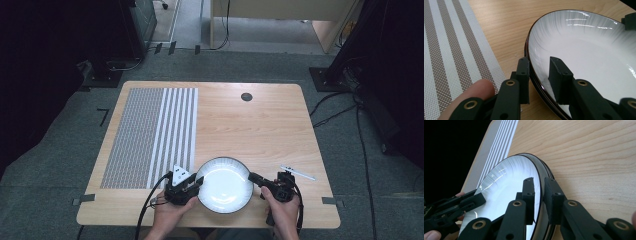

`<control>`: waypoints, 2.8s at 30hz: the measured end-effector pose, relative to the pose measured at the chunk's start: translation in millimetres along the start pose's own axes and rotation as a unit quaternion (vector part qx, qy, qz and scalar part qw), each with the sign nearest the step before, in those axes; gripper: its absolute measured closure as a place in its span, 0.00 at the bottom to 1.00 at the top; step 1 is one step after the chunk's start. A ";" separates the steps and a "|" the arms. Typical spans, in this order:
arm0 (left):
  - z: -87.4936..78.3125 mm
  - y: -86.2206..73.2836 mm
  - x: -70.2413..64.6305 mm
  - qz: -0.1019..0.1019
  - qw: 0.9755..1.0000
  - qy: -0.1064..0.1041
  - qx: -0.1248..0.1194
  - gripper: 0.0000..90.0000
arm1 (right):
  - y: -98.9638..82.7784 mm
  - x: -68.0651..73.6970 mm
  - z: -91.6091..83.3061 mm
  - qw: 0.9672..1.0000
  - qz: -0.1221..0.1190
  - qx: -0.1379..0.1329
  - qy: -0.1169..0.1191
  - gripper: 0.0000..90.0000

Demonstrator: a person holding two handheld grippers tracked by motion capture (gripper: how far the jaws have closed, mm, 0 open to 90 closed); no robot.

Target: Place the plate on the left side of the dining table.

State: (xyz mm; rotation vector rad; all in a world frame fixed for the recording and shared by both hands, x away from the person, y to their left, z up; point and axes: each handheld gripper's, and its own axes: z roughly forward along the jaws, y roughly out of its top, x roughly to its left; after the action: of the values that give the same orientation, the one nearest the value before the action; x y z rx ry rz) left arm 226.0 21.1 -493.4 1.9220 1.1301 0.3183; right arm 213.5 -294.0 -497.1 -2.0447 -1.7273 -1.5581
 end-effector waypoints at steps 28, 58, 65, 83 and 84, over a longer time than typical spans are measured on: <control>2.4 -1.7 -2.7 -0.015 1.000 -0.002 -0.007 0.70 | -7.9 9.3 13.6 0.999 -0.017 0.005 -0.044 0.97; -7.4 8.2 14.0 -0.044 0.997 -0.059 0.024 0.74 | -10.7 -4.7 10.6 0.995 0.096 -0.012 0.014 0.94; -10.6 9.4 12.3 -0.046 0.997 -0.055 0.016 0.75 | -12.2 -3.3 8.7 0.994 0.105 -0.012 0.026 0.94; -19.2 13.0 20.5 -0.061 0.997 -0.038 0.004 0.79 | -22.8 8.5 16.2 0.993 0.112 -0.020 0.045 0.94; -19.7 13.2 20.7 -0.061 0.997 -0.037 0.003 0.79 | -22.6 9.1 16.3 0.992 0.112 -0.021 0.045 0.94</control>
State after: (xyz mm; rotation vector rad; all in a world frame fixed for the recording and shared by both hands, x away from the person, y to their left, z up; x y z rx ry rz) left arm 233.8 45.7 -475.4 1.8450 1.1956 0.1764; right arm 205.6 -269.4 -510.9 -2.0667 -1.3918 -1.6011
